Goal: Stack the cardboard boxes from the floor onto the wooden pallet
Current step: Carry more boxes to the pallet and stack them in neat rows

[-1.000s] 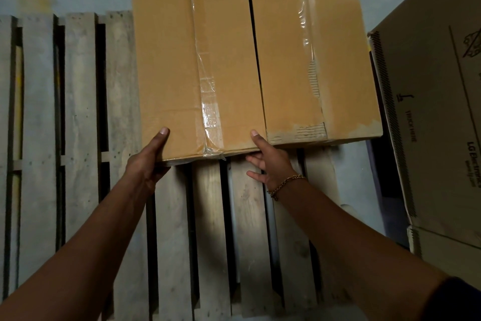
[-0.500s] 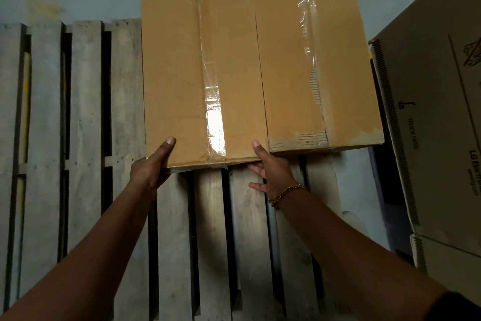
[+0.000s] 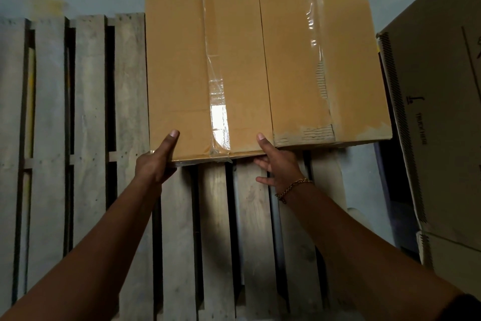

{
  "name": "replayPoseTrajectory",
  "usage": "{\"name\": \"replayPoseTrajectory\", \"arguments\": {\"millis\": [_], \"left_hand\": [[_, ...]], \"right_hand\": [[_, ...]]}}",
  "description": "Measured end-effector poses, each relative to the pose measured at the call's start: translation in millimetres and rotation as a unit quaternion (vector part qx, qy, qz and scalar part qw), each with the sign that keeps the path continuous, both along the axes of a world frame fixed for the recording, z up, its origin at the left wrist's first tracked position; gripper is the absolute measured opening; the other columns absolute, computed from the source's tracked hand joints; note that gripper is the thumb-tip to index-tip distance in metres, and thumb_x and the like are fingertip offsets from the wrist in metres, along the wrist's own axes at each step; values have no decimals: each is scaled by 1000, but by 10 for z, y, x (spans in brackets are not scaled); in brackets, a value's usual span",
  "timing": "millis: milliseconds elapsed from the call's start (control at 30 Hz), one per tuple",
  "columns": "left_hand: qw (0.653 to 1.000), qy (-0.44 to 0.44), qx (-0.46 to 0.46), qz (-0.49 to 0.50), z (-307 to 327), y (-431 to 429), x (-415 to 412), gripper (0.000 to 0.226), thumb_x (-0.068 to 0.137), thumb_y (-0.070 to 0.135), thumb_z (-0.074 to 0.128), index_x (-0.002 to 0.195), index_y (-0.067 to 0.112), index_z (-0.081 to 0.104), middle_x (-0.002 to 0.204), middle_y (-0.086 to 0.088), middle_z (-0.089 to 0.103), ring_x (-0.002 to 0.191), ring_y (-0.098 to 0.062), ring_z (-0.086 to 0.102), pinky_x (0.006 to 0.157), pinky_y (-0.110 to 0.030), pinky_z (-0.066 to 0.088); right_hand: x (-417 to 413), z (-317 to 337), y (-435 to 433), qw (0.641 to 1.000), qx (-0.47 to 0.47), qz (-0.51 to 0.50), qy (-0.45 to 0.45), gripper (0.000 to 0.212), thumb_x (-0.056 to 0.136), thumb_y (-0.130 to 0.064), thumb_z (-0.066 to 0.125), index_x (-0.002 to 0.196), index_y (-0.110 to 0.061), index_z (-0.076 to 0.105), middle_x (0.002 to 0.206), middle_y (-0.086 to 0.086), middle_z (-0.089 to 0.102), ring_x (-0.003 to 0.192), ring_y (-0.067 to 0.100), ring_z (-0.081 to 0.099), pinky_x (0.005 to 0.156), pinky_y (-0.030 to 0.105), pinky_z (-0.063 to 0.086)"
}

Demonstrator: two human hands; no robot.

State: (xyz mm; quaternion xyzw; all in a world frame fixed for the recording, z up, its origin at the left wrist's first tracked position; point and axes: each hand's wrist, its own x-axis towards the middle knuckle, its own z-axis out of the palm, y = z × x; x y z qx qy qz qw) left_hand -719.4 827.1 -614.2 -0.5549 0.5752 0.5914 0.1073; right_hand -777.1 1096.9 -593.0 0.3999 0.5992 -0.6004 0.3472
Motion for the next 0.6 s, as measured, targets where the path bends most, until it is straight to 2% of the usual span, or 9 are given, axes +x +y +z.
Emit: {"name": "replayPoseTrajectory", "arguments": {"millis": [167,233,333,400,467,533,567,600], "left_hand": [[1000,1,-3,-2,-3,8,6,138,26,86,85,136,8,56,129,-12,63,107,-29,67,86,-38,61],[1000,-3,-1,-9,9,11,3,130,35,85,85,136,9,56,129,-13,63,109,-30,66,83,-36,60],[1000,-7,-1,-15,22,29,5,102,60,75,83,134,10,55,132,-13,61,113,-31,64,82,-37,59],[1000,-6,-5,-17,38,33,31,101,66,73,82,140,10,52,136,-14,60,115,-33,63,84,-40,59],[999,-14,-27,-39,79,49,79,115,64,80,78,151,12,44,144,-15,55,118,-36,61,84,-45,59],[994,-27,-71,-79,164,82,158,114,68,86,70,154,15,41,148,-15,52,124,-39,57,91,-52,57],[990,-27,-92,-99,216,92,203,110,71,86,66,153,16,42,149,-14,52,128,-38,55,97,-55,54],[987,-21,-109,-116,279,108,242,104,76,83,64,153,17,43,150,-13,53,130,-37,54,103,-57,51]], "right_hand": [[-17,-15,5,1000,8,14,-3,84,77,-62,80,137,-10,52,133,2,63,110,14,69,79,47,61],[-16,-23,9,1000,7,22,-2,84,78,-63,79,137,-10,52,132,1,62,111,14,69,81,47,61],[1,-37,49,999,4,40,1,90,75,-66,79,139,-11,50,130,0,61,112,13,68,85,50,59],[24,-46,104,998,12,62,8,91,70,-70,81,135,-13,53,124,-2,63,110,12,67,86,50,59],[50,-18,173,994,39,97,28,79,65,-76,81,114,-17,62,115,0,68,106,14,68,86,46,57],[85,60,277,977,96,174,79,62,71,-77,75,83,-18,61,88,2,67,89,18,69,79,34,52],[111,114,348,954,142,237,115,60,78,-75,71,75,-16,58,77,4,63,77,20,64,73,32,47],[145,169,424,919,203,300,153,58,84,-72,67,75,-14,59,74,5,62,72,22,61,71,32,46]]}}
